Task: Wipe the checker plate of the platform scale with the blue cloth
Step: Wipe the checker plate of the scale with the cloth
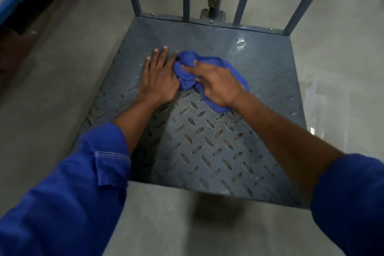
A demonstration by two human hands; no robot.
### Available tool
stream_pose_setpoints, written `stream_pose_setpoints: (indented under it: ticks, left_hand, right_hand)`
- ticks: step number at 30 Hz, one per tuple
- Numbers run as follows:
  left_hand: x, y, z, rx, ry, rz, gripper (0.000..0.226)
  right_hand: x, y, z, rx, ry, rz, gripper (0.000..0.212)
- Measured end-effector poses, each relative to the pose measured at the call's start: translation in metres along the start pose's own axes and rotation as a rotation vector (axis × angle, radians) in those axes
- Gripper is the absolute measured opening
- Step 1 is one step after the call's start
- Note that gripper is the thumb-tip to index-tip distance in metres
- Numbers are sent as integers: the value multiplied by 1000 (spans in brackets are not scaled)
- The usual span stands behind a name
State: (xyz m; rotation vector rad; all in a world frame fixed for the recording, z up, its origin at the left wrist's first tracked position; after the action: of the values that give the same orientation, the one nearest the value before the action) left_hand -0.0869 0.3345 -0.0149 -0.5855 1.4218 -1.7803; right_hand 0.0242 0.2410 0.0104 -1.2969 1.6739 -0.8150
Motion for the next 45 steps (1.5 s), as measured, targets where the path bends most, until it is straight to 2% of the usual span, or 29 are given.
stream_pose_setpoints:
  ticks: [6,12,14,17,20,23,26,30,34,37,39,42,45]
  left_hand:
    - [121,-22,-25,1,103,88,68]
    - [206,-26,-33,-46,106,70,63]
    - [222,-29,-33,-18,92,65,65]
    - [233,-39,-32,57,82,46,68]
    - [226,-50,-34,135,80,65,76]
    - [193,-58,-38,123,-32,130,69]
    - [147,-58,-36,121,-76,139,70]
    - [87,-52,-41,94,-79,157,60]
    - [34,-30,-49,81,-92,108,65]
    - [13,-19,-52,16,-93,87,70]
    - [9,-14,-53,-5,-111,108,70]
    - [9,-15,-52,-10,-119,123,68]
    - [8,-17,-53,-4,-129,142,65]
  right_hand:
    - [88,13,-67,-45,-142,-41,56]
    - [182,24,-135,-123,-231,-80,61]
    - [207,23,-152,-198,-202,-125,67]
    - [220,7,-175,-409,-186,-166,62]
    - [192,-25,-170,-503,-155,-14,54]
    - [137,-57,-129,-364,-65,208,50]
    - [80,-72,-80,-248,31,306,51]
    - [12,-75,-23,-143,110,308,51]
    - [-47,-59,35,-67,181,292,51]
    - [-81,-31,71,42,287,250,60]
    - [-103,-15,81,113,352,220,57]
    - [-121,-13,73,188,318,208,58]
    - [-113,-8,47,114,81,81,54]
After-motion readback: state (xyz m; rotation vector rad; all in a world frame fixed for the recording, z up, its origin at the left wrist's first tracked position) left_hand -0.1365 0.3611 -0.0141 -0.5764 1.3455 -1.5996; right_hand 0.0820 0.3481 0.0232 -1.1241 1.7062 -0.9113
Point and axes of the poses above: each hand's wrist, its own x-axis away from the middle knuckle, its own y-axis out of the palm, z = x × y, the point moved 9 cm from there along -x, towards the middle knuckle, and after that the axes turned 8 degrees about z, right-handed, at the moved point
